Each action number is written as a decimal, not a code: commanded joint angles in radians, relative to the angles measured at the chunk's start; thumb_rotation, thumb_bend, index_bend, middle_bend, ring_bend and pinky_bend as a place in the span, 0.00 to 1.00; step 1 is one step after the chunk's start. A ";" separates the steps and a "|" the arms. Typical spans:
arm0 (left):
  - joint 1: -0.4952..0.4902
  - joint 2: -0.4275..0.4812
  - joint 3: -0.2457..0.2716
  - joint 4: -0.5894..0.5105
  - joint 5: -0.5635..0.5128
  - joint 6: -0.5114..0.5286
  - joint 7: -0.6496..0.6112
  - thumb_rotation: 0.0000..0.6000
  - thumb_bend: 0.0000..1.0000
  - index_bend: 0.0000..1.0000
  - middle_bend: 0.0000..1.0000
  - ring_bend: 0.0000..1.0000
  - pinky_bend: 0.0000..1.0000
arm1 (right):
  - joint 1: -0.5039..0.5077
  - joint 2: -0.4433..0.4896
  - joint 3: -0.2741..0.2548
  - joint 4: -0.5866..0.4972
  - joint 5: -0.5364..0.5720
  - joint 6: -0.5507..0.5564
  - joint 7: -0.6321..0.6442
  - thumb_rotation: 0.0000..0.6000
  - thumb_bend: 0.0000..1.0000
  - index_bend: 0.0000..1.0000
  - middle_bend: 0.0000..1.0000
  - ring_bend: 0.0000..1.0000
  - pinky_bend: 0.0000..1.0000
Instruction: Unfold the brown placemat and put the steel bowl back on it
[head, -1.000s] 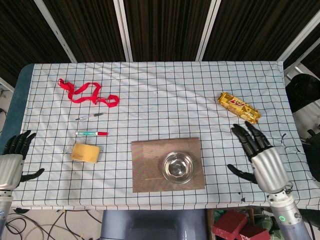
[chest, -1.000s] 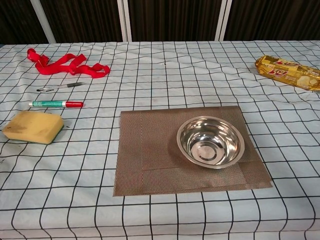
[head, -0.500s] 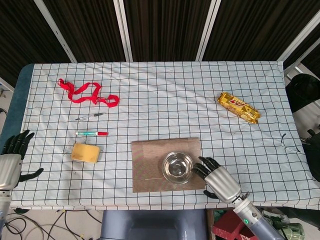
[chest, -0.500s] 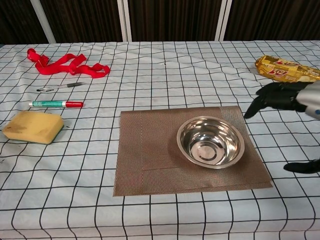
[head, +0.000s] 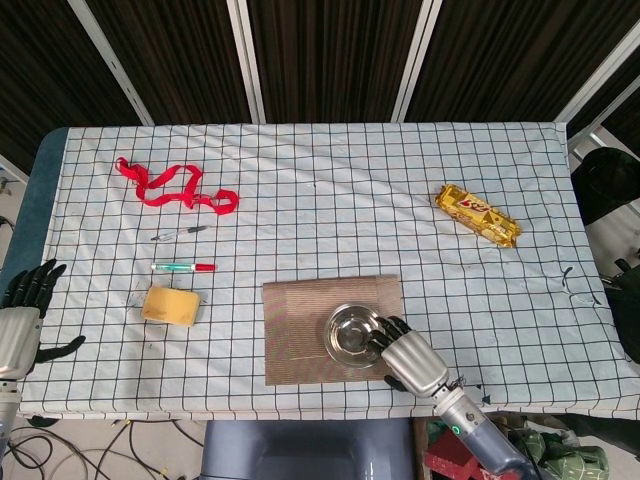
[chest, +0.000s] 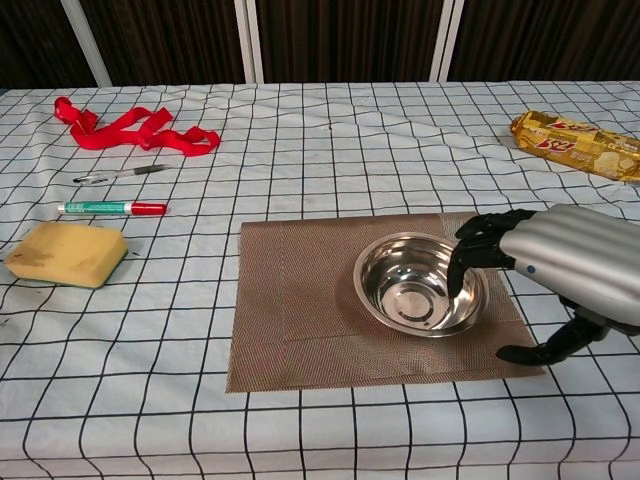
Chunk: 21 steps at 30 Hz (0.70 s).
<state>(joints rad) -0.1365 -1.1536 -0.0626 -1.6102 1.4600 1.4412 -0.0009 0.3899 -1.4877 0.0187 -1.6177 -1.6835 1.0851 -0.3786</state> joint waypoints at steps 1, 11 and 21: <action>0.000 0.001 0.000 -0.001 -0.001 -0.001 -0.001 1.00 0.01 0.00 0.00 0.00 0.00 | 0.012 -0.034 0.010 0.024 0.025 -0.015 -0.007 1.00 0.17 0.40 0.30 0.13 0.20; 0.000 0.006 -0.003 -0.004 -0.005 -0.003 -0.012 1.00 0.01 0.00 0.00 0.00 0.00 | 0.042 -0.116 0.027 0.097 0.082 -0.046 -0.018 1.00 0.26 0.49 0.35 0.16 0.20; -0.003 0.009 -0.004 -0.006 -0.010 -0.010 -0.019 1.00 0.01 0.00 0.00 0.00 0.00 | 0.059 -0.149 0.018 0.143 0.087 -0.047 -0.005 1.00 0.52 0.67 0.52 0.25 0.24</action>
<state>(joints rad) -0.1395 -1.1442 -0.0665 -1.6157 1.4504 1.4312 -0.0198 0.4477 -1.6366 0.0386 -1.4756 -1.5932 1.0354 -0.3866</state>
